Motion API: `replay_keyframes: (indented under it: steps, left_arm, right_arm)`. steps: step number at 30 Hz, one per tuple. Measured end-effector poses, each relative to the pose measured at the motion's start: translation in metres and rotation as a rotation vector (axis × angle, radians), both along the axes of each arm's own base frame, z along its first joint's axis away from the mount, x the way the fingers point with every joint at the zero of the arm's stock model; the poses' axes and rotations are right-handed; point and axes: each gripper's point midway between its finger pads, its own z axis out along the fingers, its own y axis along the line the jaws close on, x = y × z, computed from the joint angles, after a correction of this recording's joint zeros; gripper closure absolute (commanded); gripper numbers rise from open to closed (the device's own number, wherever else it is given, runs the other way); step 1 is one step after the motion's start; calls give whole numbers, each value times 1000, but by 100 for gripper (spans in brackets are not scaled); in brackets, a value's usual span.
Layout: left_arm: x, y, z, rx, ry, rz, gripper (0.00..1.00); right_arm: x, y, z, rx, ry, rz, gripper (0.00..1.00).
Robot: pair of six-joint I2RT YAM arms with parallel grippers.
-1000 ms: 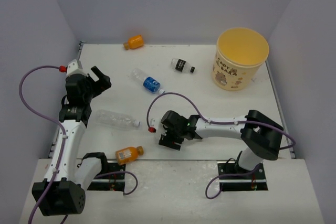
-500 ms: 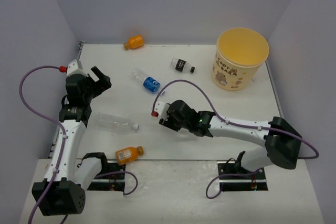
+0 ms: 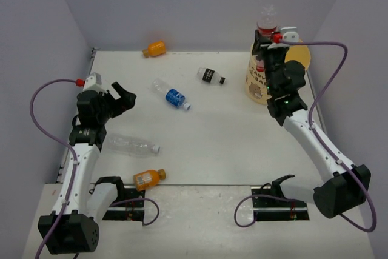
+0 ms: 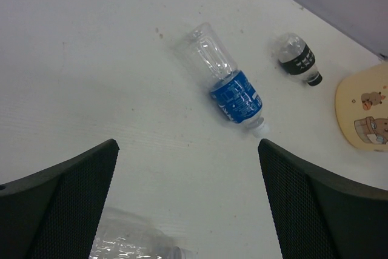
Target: Put the plastic bottles in the bin
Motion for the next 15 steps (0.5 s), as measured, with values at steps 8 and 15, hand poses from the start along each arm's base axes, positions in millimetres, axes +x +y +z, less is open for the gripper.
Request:
replay_keyframes:
  steps: [8,15]
  left_arm:
    - [-15,-8,-14,-21,48,-39,0]
    - [-30,-5,-22,-15,99,-17,0]
  right_arm:
    - [72,-99,8,157,-52,-271,71]
    - [108,-125,-73,205,75,-317,49]
